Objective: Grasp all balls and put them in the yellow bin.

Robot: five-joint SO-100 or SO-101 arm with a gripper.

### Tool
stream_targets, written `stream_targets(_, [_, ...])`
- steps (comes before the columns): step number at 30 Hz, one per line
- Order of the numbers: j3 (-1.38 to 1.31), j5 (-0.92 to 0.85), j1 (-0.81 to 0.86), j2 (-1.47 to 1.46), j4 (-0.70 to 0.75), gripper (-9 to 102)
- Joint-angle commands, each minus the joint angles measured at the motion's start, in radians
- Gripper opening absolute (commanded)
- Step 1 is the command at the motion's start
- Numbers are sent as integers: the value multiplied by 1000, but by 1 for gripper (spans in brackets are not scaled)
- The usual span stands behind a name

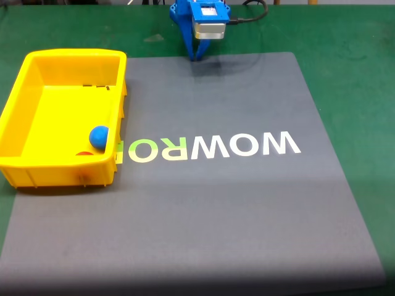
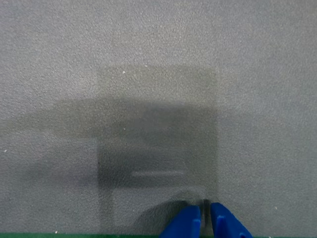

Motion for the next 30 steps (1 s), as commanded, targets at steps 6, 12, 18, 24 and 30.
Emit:
stream_targets(6, [75, 6, 0, 9, -6, 0])
stream_targets(12, [80, -14, -2, 9, -6, 0])
stream_targets(18, [80, -14, 2, 9, -6, 0])
stream_targets(24, [80, -14, 2, 9, -6, 0])
stream_targets(30, [80, -15, 2, 9, -6, 0])
